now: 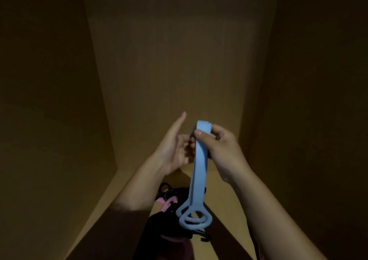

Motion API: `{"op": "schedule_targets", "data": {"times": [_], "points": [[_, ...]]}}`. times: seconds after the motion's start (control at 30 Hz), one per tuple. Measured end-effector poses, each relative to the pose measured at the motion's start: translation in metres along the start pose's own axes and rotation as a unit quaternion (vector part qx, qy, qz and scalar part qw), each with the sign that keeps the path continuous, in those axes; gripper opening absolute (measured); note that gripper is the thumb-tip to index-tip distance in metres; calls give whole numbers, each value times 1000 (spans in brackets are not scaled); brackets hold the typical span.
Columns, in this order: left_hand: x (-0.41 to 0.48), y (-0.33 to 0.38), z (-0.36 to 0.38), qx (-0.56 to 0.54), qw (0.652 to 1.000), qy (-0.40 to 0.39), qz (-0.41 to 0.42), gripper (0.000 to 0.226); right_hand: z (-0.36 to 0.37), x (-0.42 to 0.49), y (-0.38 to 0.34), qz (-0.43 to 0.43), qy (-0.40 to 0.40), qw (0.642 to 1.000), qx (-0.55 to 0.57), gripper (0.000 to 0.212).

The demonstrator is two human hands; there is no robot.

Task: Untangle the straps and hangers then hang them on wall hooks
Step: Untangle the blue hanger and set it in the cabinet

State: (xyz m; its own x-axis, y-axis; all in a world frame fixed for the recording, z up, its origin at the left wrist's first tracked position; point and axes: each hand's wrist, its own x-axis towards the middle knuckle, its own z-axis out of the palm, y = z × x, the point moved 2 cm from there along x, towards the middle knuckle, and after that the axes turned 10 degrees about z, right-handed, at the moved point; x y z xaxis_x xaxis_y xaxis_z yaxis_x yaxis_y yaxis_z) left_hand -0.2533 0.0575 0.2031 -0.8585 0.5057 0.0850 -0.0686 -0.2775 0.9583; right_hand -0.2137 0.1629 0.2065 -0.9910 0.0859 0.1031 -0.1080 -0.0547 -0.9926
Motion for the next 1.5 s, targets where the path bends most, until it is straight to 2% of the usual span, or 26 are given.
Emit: {"op": "schedule_targets", "data": {"times": [0.07, 0.17, 0.27, 0.43, 0.53, 0.63, 0.73, 0.8, 0.93, 1.03, 1.13, 1.27, 1.4, 1.5], "points": [[-11, -19, 0, 22, 1000, -3, 6, 60, -1, 2, -2, 3, 28, 1000, -3, 5], [-26, -36, -1, 75, 994, -10, 82, 30, -1, 5, 2, -4, 46, 999, -19, 7], [-37, -44, -2, 128, 988, -5, 81, 16, 3, 5, 12, 6, 48, 998, -38, 15], [-47, -49, -12, 122, 990, 34, 68, 3, 12, 12, 26, 39, 47, 997, -47, 14], [-50, -45, -22, 111, 984, 85, 106, 7, 15, 15, 32, 72, 44, 993, -81, 27], [-50, -37, -33, 157, 968, 126, 152, 10, 16, 16, 38, 90, 24, 989, -119, 38], [-53, -30, -39, 189, 959, 134, 166, 17, 19, 15, 39, 38, 25, 988, -147, 33], [-57, -24, -40, 221, 949, 140, 176, 23, 27, 11, 34, 0, -34, 987, -159, 16], [-67, -12, -49, 257, 939, 138, 185, 23, 46, 0, 33, -13, -204, 963, -177, 33], [-78, -7, -61, 305, 929, 110, 179, 15, 58, 2, 40, -21, -227, 954, -196, 25], [-90, -10, -77, 286, 938, 102, 164, 8, 71, 4, 46, -12, -228, 951, -207, 14], [-108, -13, -97, 233, 943, 178, 157, 17, 90, 9, 55, 3, -205, 962, -181, 12], [-125, -10, -110, 216, 929, 246, 175, 15, 112, 4, 73, 77, -283, 945, -145, 14], [-133, -8, -119, 211, 909, 304, 192, 14, 135, -4, 92, -7, -328, 919, -217, 11]]}}
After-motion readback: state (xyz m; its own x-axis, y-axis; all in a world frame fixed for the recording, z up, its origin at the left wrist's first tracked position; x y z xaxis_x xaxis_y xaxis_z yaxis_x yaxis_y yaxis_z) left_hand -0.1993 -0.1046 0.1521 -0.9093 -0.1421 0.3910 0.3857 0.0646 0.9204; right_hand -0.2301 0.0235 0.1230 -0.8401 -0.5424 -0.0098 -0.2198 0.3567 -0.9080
